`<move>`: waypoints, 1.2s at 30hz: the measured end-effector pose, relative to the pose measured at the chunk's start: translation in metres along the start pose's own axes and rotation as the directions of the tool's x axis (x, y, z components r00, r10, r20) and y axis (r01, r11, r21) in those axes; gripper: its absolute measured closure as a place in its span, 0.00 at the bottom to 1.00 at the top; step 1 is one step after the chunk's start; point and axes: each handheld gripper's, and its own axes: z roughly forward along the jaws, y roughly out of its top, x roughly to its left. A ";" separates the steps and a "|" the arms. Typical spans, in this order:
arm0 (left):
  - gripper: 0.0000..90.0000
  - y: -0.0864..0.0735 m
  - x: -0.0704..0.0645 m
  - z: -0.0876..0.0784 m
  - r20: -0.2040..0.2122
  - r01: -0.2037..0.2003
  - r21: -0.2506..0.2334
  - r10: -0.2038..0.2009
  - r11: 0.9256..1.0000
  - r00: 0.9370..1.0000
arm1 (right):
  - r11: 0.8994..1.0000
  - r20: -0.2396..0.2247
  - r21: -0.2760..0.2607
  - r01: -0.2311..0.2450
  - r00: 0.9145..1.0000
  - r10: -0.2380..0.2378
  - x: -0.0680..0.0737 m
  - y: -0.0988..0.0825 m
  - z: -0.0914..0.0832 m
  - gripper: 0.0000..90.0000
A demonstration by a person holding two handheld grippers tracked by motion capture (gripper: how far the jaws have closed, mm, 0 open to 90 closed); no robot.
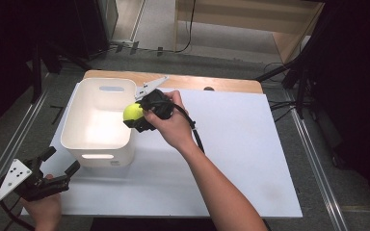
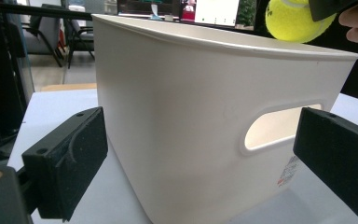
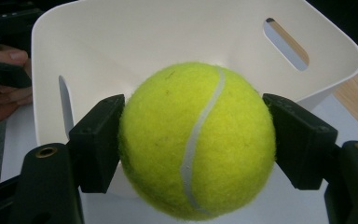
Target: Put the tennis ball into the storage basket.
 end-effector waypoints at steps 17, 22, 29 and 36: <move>0.03 0.000 0.000 -0.001 0.002 0.001 -0.001 -0.001 1.000 1.000 | 0.999 -0.050 -0.016 0.037 0.998 -0.037 0.012 0.011 0.018 0.27; 0.03 0.000 0.000 0.000 0.003 0.004 -0.005 -0.004 1.000 1.000 | 0.999 -0.067 -0.017 0.037 0.997 -0.038 0.015 0.012 0.025 0.27; 0.03 0.000 0.000 0.000 0.003 0.005 -0.007 -0.005 1.000 1.000 | 0.999 -0.091 0.005 0.050 0.995 -0.049 0.020 0.012 0.038 0.26; 0.03 0.000 0.000 -0.001 0.003 0.010 -0.010 -0.010 1.000 1.000 | 0.998 -0.101 0.047 0.042 0.994 -0.037 0.020 0.005 0.047 0.26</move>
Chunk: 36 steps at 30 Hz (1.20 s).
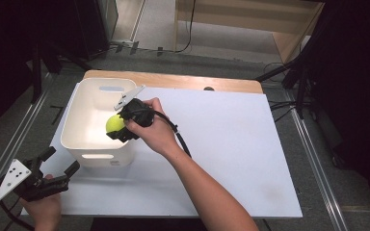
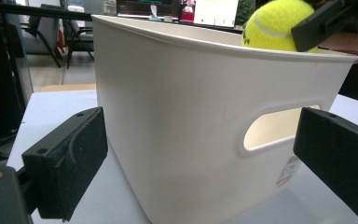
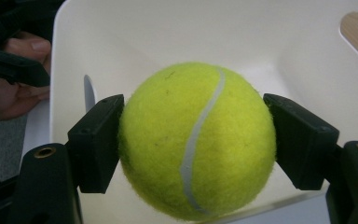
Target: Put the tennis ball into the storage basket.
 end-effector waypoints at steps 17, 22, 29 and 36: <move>0.03 0.000 -0.001 0.001 -0.004 -0.009 0.009 0.009 1.000 1.000 | 0.997 0.010 -0.074 0.012 1.000 -0.012 0.000 -0.016 -0.021 0.05; 0.03 0.000 -0.001 0.001 -0.003 -0.014 0.013 0.014 1.000 1.000 | 0.996 0.043 -0.094 0.005 0.999 -0.001 0.001 -0.022 -0.031 0.01; 0.03 0.000 -0.002 0.002 -0.007 -0.023 0.018 0.023 1.000 1.000 | 0.993 0.072 -0.117 -0.017 0.997 0.025 0.000 -0.034 -0.044 0.01; 0.03 0.000 -0.003 0.003 -0.010 -0.028 0.024 0.028 0.999 1.000 | 0.992 0.095 -0.123 -0.031 0.995 0.043 -0.001 -0.052 -0.050 0.01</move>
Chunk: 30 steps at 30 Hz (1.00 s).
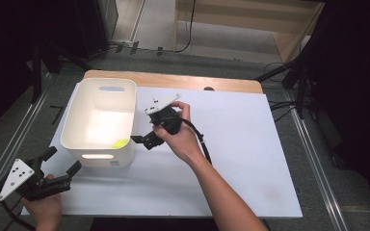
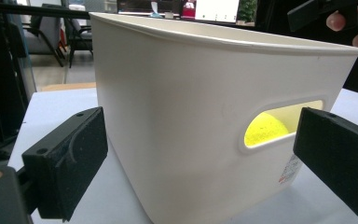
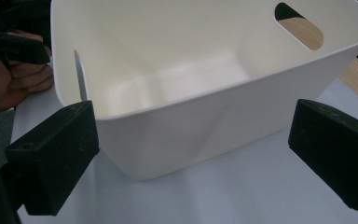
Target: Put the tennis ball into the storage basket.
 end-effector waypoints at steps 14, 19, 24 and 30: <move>0.03 0.000 -0.001 0.001 -0.006 -0.016 0.010 0.016 1.000 1.000 | 0.999 0.024 -0.017 -0.051 0.998 0.051 -0.003 -0.036 -0.018 0.00; 0.03 0.000 -0.001 0.000 -0.006 -0.015 0.011 0.015 1.000 1.000 | 0.998 0.039 -0.019 -0.061 0.997 0.062 -0.005 -0.046 -0.026 0.00; 0.03 0.000 -0.002 0.000 -0.003 -0.018 0.011 0.018 1.000 1.000 | 0.997 0.059 -0.028 -0.077 0.995 0.078 -0.005 -0.056 -0.032 0.00; 0.03 0.000 -0.002 0.000 -0.006 -0.016 0.009 0.016 1.000 1.000 | 0.995 0.076 -0.032 -0.092 0.993 0.094 -0.006 -0.069 -0.040 0.00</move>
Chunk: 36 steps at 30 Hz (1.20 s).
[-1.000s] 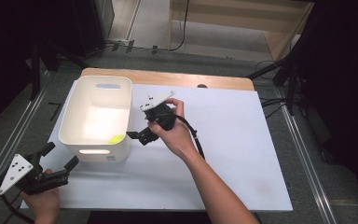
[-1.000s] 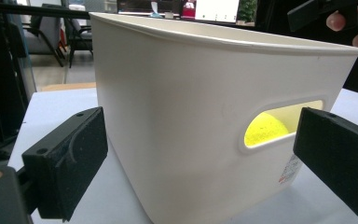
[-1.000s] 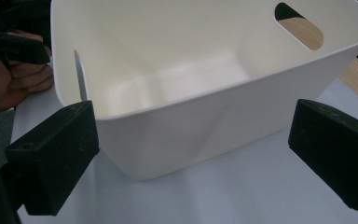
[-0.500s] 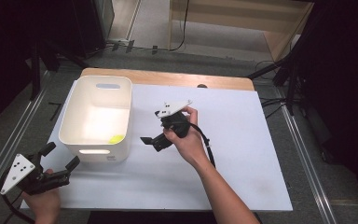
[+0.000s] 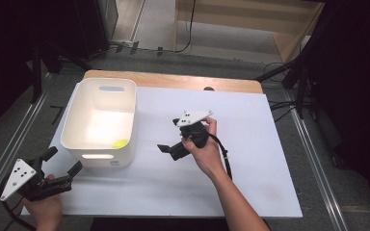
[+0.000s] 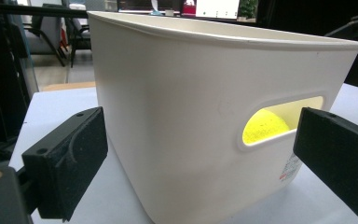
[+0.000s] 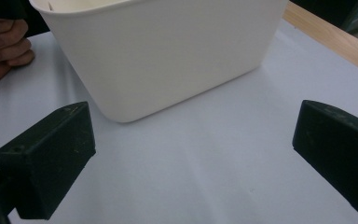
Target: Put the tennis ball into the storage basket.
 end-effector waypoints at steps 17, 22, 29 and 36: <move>0.03 0.000 -0.001 0.000 -0.005 -0.003 0.002 0.003 1.000 1.000 | 0.998 0.042 -0.011 -0.061 0.997 0.061 -0.006 -0.038 -0.022 0.00; 0.03 0.000 -0.001 0.000 -0.005 -0.004 0.001 0.004 1.000 1.000 | 0.997 0.054 -0.014 -0.075 0.996 0.076 -0.008 -0.048 -0.027 0.00; 0.03 0.000 -0.001 0.000 -0.007 -0.004 0.001 0.004 1.000 1.000 | 0.996 0.076 -0.010 -0.094 0.993 0.094 -0.010 -0.062 -0.037 0.00; 0.03 0.000 -0.001 0.001 -0.010 -0.005 0.000 0.005 1.000 1.000 | 0.993 0.097 -0.025 -0.115 0.988 0.116 -0.012 -0.075 -0.048 0.00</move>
